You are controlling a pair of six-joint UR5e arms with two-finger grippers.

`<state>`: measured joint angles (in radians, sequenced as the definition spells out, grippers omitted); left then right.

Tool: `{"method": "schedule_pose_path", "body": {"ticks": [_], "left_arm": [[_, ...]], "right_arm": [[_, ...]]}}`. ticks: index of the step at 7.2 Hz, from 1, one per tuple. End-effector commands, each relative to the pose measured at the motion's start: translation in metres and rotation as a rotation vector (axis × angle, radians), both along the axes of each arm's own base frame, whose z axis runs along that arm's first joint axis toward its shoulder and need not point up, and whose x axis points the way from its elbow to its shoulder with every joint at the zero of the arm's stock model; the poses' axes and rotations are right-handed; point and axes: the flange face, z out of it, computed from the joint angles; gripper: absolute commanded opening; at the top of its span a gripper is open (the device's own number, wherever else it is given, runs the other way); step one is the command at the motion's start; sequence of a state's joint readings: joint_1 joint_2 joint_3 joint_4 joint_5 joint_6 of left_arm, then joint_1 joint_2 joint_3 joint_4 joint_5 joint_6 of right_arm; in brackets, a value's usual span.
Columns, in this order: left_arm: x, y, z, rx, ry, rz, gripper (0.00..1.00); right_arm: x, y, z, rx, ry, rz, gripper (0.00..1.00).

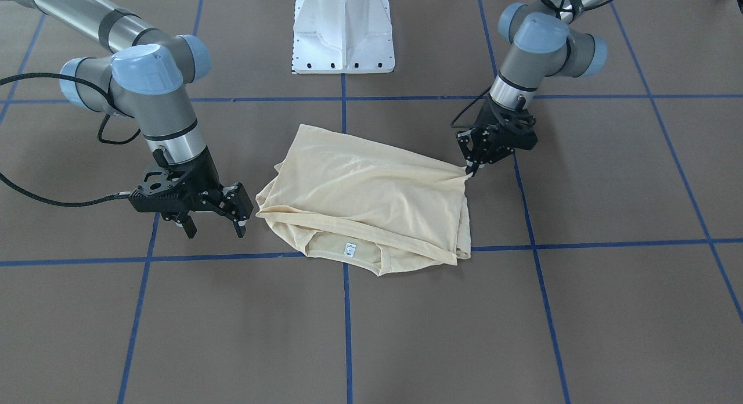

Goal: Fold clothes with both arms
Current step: 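Drag the shirt edge with the left gripper away from the robot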

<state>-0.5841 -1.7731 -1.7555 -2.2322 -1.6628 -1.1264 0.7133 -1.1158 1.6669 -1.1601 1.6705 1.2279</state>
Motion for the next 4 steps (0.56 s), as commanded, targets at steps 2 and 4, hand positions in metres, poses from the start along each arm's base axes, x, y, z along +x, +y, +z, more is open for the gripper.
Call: {"method": "schedule_pose_path", "body": {"ticks": [2, 4], "left_arm": [[0.007, -0.155, -0.02, 0.066, -0.088, -0.117, 0.0], [0.034, -0.198, -0.058, 0.069, -0.077, -0.14, 0.0]], "right_arm": [[-0.001, 0.001, -0.004, 0.0, -0.009, 0.001, 1.0], [-0.002, 0.002, -0.004, 0.002, -0.008, -0.002, 1.0]]}}
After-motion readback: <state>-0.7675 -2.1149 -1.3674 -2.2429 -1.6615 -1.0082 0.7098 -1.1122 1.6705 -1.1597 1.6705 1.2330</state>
